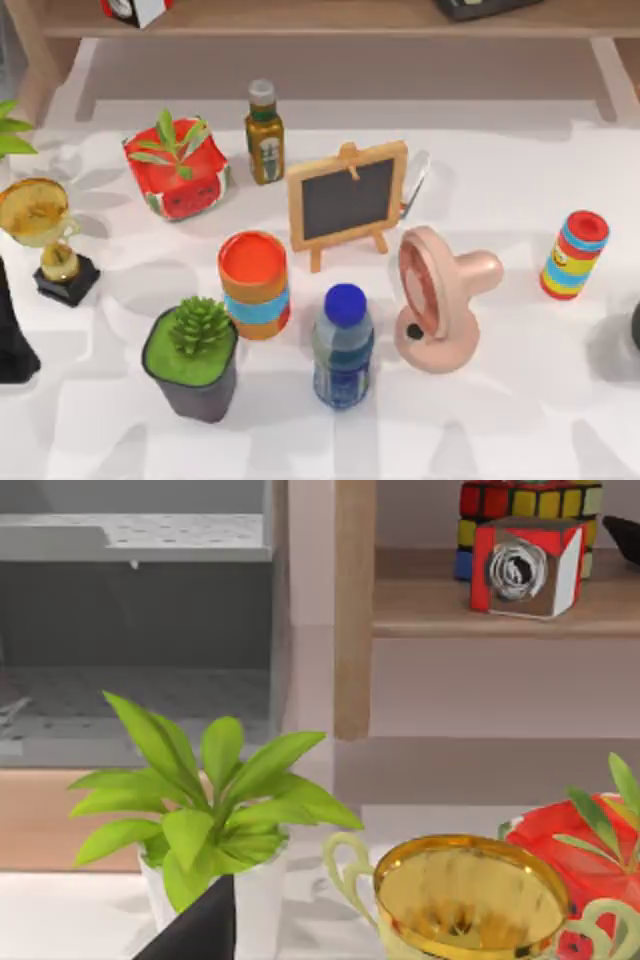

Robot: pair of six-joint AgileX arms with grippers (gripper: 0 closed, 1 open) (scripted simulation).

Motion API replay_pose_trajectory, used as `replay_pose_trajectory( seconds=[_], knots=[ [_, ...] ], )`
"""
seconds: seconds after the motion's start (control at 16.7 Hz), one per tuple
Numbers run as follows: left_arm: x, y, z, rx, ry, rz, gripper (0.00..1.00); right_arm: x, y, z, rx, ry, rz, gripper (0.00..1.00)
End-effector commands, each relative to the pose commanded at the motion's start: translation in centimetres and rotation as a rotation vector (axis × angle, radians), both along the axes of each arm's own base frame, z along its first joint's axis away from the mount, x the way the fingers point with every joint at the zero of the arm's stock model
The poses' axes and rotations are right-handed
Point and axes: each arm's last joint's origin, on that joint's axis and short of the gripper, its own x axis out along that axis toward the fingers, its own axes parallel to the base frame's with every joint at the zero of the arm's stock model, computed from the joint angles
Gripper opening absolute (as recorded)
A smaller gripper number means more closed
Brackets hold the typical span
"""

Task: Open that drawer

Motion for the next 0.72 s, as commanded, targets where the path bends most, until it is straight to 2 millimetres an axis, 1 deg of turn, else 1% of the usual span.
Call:
replay_pose_trajectory(
  seconds=[0.18,0.3,0.42,0.54,0.72],
  knots=[
    [0.0,0.0,0.0,0.000,0.000,0.000,1.00,0.0,0.0,0.3,-0.001,-0.007,0.003,1.00],
    [0.0,0.0,0.0,0.000,0.000,0.000,1.00,0.2,-0.1,1.5,-0.003,-0.026,0.009,1.00],
    [0.0,0.0,0.0,0.000,0.000,0.000,1.00,0.7,-0.2,3.1,-0.005,-0.041,0.014,1.00],
    [0.0,0.0,0.0,0.000,0.000,0.000,1.00,1.7,-0.5,4.9,-0.006,-0.042,0.014,1.00],
    [0.0,0.0,0.0,0.000,0.000,0.000,1.00,4.4,-1.3,7.3,-0.005,-0.028,0.008,1.00]
  ],
)
